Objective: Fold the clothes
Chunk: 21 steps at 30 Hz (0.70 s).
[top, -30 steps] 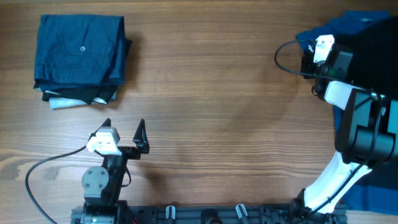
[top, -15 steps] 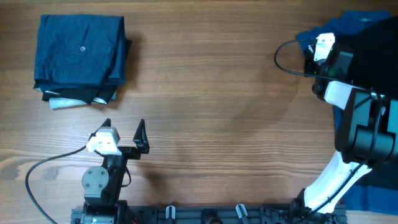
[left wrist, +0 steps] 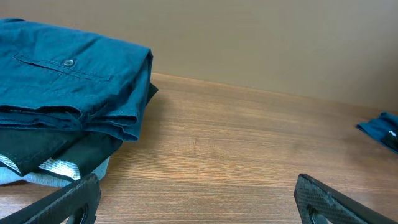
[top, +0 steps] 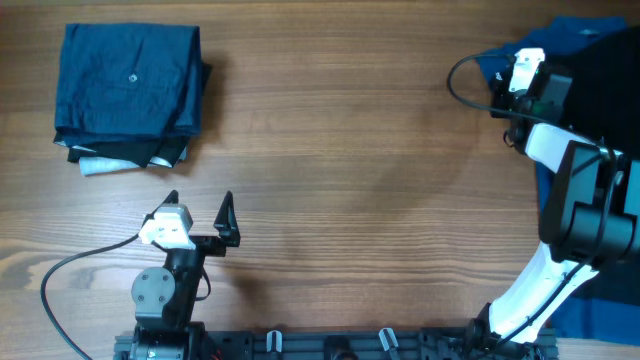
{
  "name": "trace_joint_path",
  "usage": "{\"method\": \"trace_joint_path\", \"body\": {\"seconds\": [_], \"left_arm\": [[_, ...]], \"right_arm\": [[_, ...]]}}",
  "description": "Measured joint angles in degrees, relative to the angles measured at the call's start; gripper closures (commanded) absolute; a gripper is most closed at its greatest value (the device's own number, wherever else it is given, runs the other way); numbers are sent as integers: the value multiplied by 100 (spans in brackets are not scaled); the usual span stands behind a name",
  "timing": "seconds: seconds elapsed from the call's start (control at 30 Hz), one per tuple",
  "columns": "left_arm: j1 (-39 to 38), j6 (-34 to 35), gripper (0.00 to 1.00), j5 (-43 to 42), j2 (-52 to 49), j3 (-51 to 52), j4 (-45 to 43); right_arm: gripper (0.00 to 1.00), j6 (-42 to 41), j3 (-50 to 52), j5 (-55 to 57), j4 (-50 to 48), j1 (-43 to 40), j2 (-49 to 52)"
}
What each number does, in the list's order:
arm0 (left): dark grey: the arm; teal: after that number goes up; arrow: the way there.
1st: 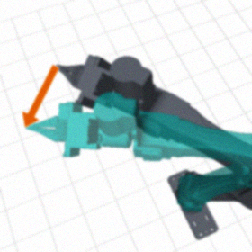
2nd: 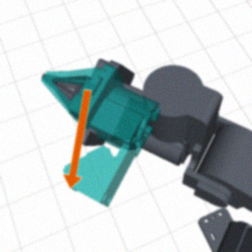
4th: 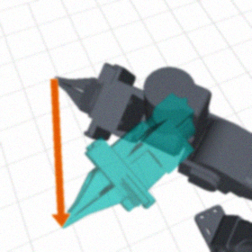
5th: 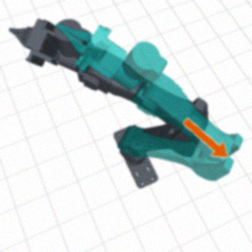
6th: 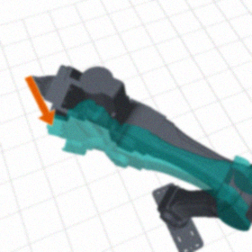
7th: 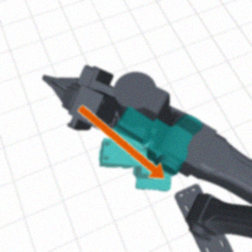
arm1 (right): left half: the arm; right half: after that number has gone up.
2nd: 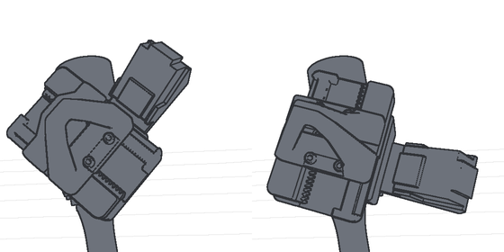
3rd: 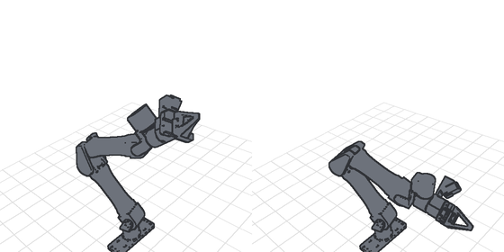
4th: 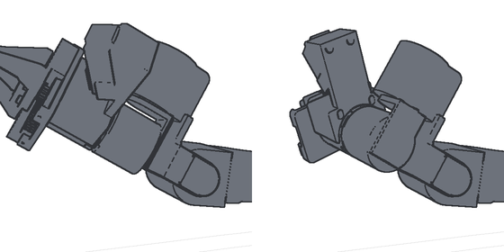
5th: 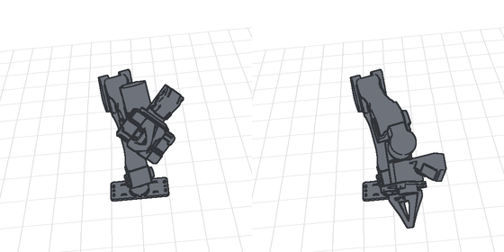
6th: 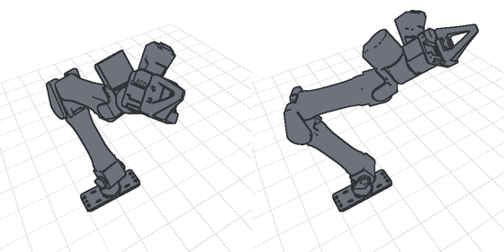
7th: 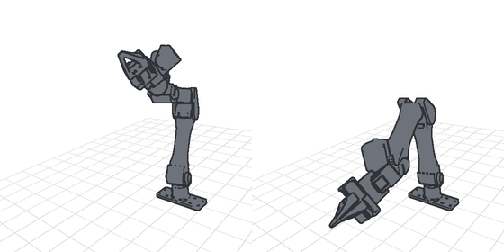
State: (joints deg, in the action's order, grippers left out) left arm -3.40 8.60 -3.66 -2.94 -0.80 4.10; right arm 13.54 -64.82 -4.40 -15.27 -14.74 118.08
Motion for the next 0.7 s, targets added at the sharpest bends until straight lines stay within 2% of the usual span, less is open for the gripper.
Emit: {"method": "trace_joint_path", "body": {"seconds": [0.1, 0.13, 0.2, 0.23, 0.37, 0.6, 0.7], "left_arm": [[0, 0, 0, 0, 0, 0, 0], [0, 0, 0, 0, 0, 0, 0], [0, 0, 0, 0, 0, 0, 0], [0, 0, 0, 0, 0, 0, 0], [0, 0, 0, 0, 0, 0, 0], [0, 0, 0, 0, 2, 0, 0], [0, 0, 0, 0, 2, 0, 0]], "right_arm": [[46, -31, -7, -15, 4, 0, 0], [49, -46, -7, -26, -4, 0, 0], [62, -61, -20, -35, -68, 0, 63], [66, -85, -28, -35, -116, 0, 111], [96, -136, -39, -48, -334, -11, 463], [96, -149, -48, -52, -446, -42, 457], [96, -149, -46, -52, -212, -42, 208]]}}
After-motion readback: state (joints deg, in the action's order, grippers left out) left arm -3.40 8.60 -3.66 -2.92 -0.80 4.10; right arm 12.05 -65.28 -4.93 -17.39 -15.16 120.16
